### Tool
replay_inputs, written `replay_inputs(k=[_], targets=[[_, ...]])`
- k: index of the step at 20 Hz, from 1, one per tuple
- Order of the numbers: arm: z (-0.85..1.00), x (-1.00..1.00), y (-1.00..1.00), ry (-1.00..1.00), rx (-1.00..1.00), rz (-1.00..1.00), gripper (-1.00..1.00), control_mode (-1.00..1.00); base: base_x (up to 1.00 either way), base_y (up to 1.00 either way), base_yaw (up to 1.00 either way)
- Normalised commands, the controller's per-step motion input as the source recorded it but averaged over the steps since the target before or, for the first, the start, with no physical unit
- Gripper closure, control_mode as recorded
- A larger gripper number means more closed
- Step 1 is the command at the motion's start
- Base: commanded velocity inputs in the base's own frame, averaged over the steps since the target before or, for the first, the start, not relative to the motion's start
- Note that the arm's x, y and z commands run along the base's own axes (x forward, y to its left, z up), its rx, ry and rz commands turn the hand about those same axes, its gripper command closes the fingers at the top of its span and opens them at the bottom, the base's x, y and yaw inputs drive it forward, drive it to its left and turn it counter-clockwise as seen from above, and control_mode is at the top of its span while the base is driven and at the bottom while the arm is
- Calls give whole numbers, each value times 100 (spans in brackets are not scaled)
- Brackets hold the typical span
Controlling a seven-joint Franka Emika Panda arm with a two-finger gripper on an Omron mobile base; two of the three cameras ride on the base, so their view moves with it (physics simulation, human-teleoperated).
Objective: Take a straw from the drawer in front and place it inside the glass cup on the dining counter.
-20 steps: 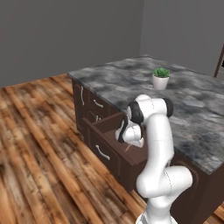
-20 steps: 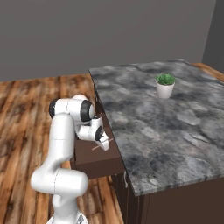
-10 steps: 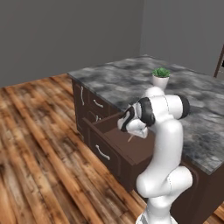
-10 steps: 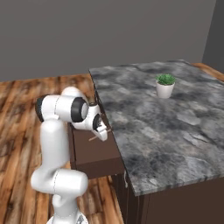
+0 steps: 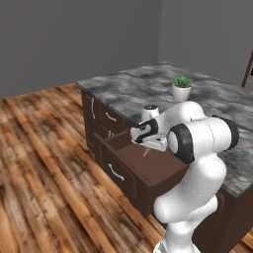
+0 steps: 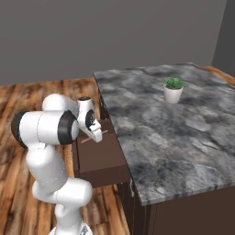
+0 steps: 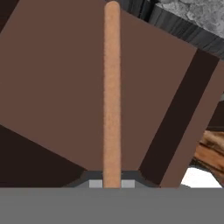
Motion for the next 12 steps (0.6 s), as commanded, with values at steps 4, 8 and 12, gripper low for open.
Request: replay_inputs(k=[4, 8, 12], targets=[[100, -62, 39, 8, 3, 0, 100, -100, 0, 0, 0], [100, -70, 37, 2, 4, 0, 100, -100, 0, 0, 0], [83, -58, 27, 7, 1, 0, 100, -100, 0, 0, 0]])
